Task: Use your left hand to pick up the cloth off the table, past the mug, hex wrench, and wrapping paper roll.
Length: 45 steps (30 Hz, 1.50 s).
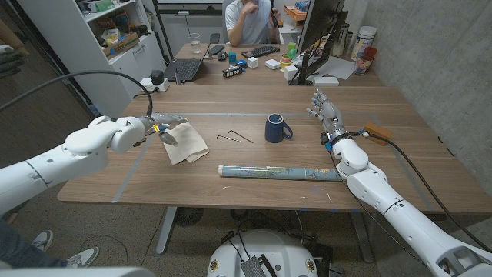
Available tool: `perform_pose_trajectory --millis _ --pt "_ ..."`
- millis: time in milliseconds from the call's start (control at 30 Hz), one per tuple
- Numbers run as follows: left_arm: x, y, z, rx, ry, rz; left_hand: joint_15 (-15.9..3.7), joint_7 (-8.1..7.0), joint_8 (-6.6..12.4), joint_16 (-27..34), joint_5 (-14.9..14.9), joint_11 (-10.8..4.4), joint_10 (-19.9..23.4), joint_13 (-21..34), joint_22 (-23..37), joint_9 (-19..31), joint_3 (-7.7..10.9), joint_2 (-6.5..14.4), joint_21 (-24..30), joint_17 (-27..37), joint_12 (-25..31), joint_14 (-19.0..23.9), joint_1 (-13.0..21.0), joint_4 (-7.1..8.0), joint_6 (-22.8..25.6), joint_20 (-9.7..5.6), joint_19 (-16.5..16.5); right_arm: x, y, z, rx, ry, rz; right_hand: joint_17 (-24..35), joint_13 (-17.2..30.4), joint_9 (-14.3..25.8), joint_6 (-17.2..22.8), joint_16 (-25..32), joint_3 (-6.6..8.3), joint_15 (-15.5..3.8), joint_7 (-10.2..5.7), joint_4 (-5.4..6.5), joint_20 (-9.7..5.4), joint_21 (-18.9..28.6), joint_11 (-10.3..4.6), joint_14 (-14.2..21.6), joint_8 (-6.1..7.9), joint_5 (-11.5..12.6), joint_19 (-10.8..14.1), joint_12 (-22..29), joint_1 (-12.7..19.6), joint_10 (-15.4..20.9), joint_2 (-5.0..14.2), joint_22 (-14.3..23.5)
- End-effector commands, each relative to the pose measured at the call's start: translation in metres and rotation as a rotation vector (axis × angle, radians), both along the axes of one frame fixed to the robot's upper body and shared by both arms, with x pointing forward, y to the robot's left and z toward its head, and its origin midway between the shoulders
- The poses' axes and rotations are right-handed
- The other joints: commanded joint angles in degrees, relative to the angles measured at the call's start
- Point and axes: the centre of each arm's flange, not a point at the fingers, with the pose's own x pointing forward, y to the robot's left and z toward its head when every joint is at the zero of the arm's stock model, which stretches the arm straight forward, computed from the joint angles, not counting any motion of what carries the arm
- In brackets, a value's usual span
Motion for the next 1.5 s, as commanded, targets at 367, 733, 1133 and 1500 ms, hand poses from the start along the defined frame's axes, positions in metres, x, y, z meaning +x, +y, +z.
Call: perform_pose_trajectory --millis 367,733,1133,1500 --pt "0.034 -0.008 0.024 -0.049 0.070 -0.012 -0.16 -1.18 1.25 0.92 0.74 -1.28 2.08 0.24 0.10 0.24 -1.06 -0.24 -0.88 0.02 1.40 1.36 -0.36 -0.06 2.39 -0.01 -0.52 0.002 -0.005 -0.004 0.012 0.017 -0.009 0.12 0.11 0.24 0.62 0.42 0.24 -0.47 -0.19 -0.17 -0.12 0.47 0.10 0.18 0.14 0.24 0.47 0.22 -0.48 0.65 0.47 0.26" --pt "0.040 -0.013 0.036 0.028 0.004 0.018 -0.10 -1.48 1.60 1.07 0.87 -1.62 2.92 0.25 0.14 0.22 -1.40 -0.28 -1.07 -0.01 1.83 2.00 -0.22 -0.15 3.45 -0.03 -0.27 0.007 -0.006 0.006 0.016 0.004 -0.004 0.10 0.11 0.24 0.67 0.38 0.26 -0.49 -0.21 -0.23 0.00 0.51 0.03 0.15 0.12 0.23 0.64 0.19 -0.57 0.64 0.53 0.26" --pt "0.050 -0.012 0.028 -0.010 0.059 0.005 -0.25 -1.51 1.60 1.23 0.91 -1.75 3.14 0.26 0.17 0.21 -1.58 -0.06 -1.17 -0.01 1.96 2.59 -0.03 -0.16 3.61 -0.03 0.00 0.009 -0.006 0.011 0.013 0.002 -0.008 0.07 0.11 0.24 0.64 0.38 0.29 -0.43 -0.27 -0.30 0.11 0.49 -0.07 0.20 0.07 0.22 0.65 0.17 -0.64 0.66 0.60 0.26" --pt "0.055 -0.009 0.021 0.040 0.049 0.050 -0.44 -1.62 1.81 1.21 0.96 -2.02 3.57 0.27 0.19 0.20 -1.81 0.10 -1.30 -0.02 2.18 2.84 0.24 -0.23 4.35 -0.03 0.30 0.010 -0.003 0.014 0.009 0.001 -0.004 0.07 0.11 0.24 0.61 0.37 0.31 -0.39 -0.34 -0.34 0.18 0.48 -0.14 0.19 0.04 0.20 0.66 0.13 -0.72 0.61 0.69 0.26"
